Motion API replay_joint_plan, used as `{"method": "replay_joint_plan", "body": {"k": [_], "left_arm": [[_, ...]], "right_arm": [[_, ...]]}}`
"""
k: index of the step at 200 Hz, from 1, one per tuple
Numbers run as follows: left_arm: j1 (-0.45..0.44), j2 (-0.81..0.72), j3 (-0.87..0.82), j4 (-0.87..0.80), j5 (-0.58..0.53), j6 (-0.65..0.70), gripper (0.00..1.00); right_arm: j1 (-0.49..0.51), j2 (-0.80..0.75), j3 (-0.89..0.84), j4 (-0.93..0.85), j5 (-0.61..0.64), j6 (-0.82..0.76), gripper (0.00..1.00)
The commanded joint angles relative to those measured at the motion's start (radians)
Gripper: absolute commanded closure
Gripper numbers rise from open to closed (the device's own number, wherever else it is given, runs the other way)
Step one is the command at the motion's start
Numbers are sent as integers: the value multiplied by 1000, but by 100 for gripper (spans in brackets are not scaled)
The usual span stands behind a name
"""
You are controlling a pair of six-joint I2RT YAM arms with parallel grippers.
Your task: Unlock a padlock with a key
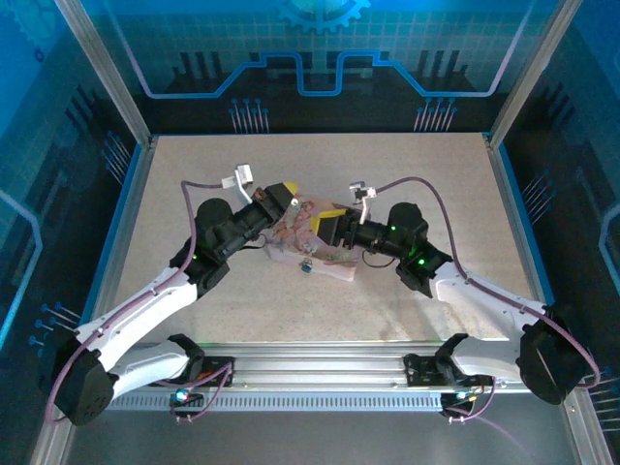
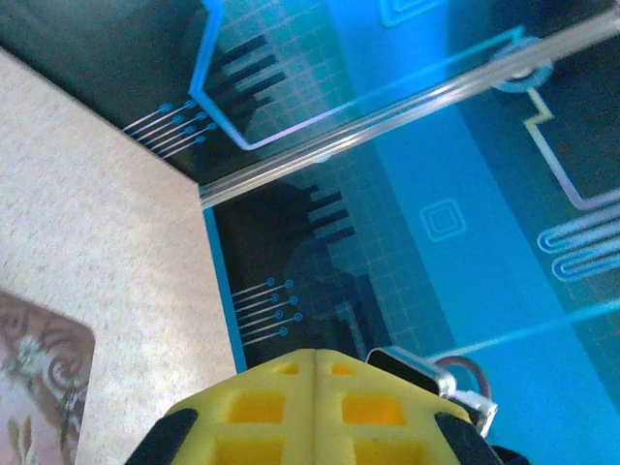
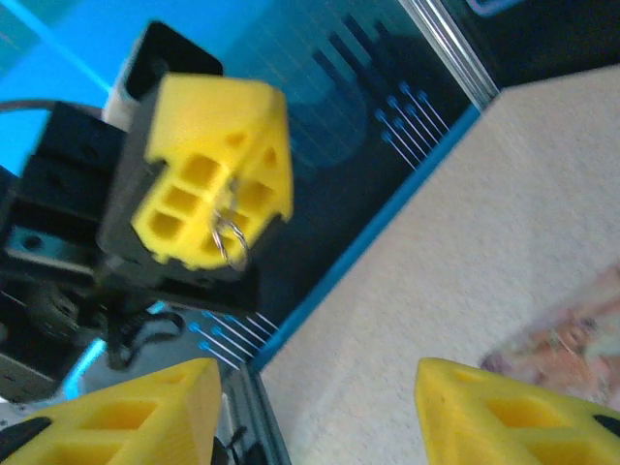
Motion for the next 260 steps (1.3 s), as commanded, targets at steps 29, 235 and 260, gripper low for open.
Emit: {"method": "replay_joint_plan", "body": {"k": [29,235,260], "left_arm": [[-57,33,52,136,-42,162,100],[-72,58,34,144,-51,120,100],[-72,57,32,145,-54,118,100]], "right_arm": [[-9,19,36,197,-17,134,42],[12,128,88,273,-18,207,82],[11,129,89,271,-25,206,90]]}}
